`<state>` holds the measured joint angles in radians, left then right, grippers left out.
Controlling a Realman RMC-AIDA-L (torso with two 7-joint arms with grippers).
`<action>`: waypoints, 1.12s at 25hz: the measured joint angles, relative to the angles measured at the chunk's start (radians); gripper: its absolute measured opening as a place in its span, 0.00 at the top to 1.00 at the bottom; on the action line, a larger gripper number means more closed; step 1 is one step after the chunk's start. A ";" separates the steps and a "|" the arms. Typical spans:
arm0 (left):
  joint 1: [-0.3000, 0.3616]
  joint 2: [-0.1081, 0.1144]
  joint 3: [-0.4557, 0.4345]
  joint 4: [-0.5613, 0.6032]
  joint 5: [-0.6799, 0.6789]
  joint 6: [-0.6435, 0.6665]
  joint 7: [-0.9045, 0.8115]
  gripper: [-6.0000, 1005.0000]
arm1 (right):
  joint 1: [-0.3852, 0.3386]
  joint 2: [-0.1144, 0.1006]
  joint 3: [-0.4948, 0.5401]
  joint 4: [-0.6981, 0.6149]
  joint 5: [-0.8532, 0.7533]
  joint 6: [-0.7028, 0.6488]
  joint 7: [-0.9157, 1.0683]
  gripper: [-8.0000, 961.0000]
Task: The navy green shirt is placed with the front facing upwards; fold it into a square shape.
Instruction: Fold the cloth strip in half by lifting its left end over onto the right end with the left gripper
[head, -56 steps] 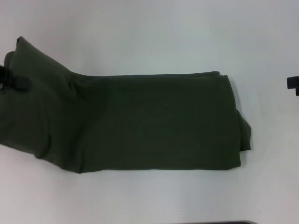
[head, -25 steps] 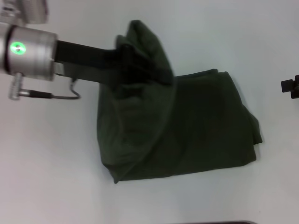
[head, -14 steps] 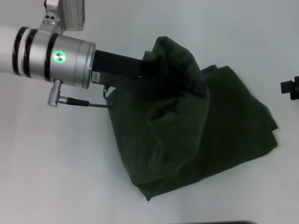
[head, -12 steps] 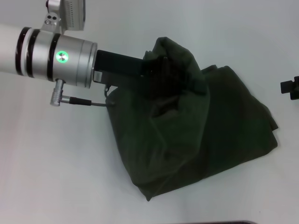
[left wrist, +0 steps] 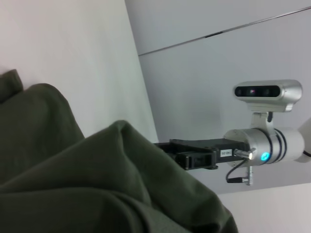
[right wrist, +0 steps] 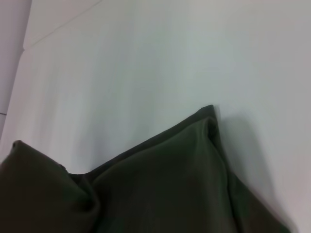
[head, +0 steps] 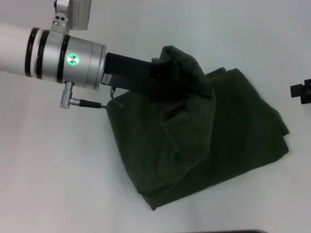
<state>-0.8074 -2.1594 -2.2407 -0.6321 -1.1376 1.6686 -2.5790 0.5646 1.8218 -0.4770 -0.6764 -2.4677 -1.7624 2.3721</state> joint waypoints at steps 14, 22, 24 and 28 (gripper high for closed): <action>-0.024 -0.006 0.103 0.003 -0.008 -0.099 0.004 0.88 | -0.002 0.001 -0.002 0.000 -0.001 0.003 0.004 0.31; -0.119 -0.007 0.256 -0.023 0.000 -0.153 -0.031 0.87 | 0.001 0.002 -0.003 0.000 0.000 0.005 0.013 0.31; -0.143 -0.006 0.301 -0.050 0.001 -0.170 -0.056 0.87 | 0.001 0.002 -0.003 0.000 0.000 0.005 0.013 0.31; -0.193 -0.004 0.365 -0.086 0.024 -0.217 -0.114 0.86 | 0.001 0.002 -0.003 0.000 0.000 0.006 0.015 0.31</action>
<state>-1.0005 -2.1631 -1.8756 -0.7179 -1.1133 1.4517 -2.6933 0.5657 1.8238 -0.4803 -0.6765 -2.4681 -1.7563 2.3867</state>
